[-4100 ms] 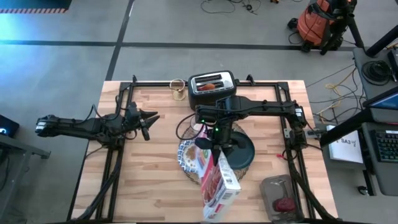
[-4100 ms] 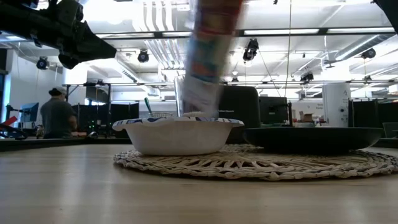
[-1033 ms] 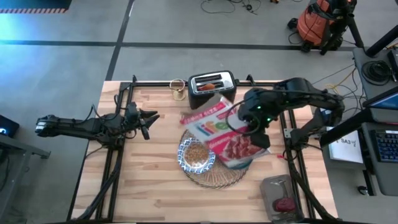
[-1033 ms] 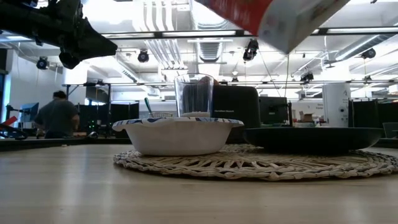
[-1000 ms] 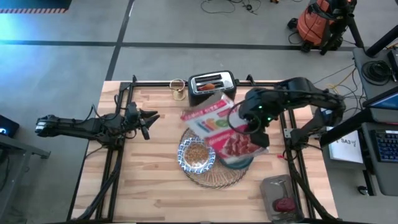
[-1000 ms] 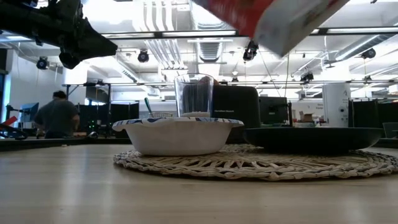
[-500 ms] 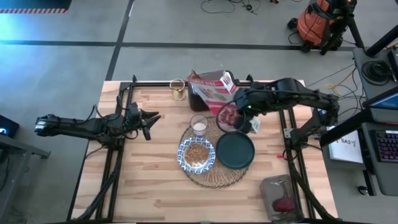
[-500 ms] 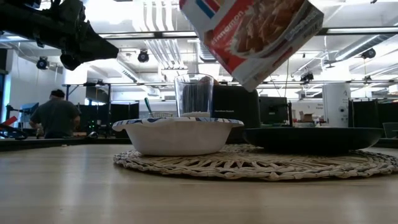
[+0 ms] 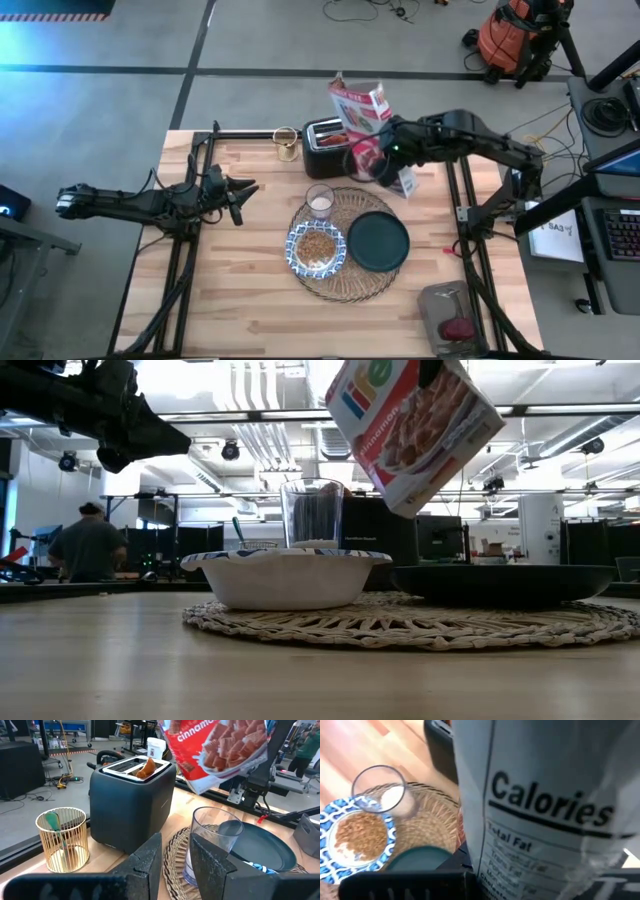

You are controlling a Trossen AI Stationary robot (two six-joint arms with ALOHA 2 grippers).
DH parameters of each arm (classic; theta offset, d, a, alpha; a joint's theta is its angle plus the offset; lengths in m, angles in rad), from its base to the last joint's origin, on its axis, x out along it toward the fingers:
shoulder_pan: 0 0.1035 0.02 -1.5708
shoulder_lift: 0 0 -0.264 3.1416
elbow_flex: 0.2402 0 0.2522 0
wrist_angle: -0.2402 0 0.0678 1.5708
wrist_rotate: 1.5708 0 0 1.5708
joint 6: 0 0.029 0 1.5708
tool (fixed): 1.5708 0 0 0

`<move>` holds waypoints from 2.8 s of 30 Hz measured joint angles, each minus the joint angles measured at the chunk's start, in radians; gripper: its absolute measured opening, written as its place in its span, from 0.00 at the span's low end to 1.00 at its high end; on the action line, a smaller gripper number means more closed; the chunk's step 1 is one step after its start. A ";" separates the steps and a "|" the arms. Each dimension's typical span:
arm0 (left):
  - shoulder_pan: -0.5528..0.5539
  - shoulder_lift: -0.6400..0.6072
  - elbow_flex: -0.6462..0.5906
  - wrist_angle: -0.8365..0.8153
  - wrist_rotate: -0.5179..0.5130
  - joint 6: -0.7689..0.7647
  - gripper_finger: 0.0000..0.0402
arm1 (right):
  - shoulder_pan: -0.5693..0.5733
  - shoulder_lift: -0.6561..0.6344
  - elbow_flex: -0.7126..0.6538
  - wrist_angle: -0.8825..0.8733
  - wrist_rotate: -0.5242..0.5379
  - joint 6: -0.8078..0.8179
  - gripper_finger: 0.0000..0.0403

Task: Arrange a breakfast setting
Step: Pour the cereal into the white and blue bowl

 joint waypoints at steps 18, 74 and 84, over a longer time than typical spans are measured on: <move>0.000 0.000 0.000 0.000 0.000 0.018 0.21 | -0.207 -0.090 0.000 -0.001 -0.011 -0.076 0.11; 0.000 0.000 0.000 0.000 0.000 0.019 0.21 | -0.446 -0.409 -1.146 0.597 0.437 0.257 0.11; 0.000 0.013 0.000 0.000 0.000 0.019 0.21 | -0.442 -0.444 -1.258 0.685 0.480 0.357 0.11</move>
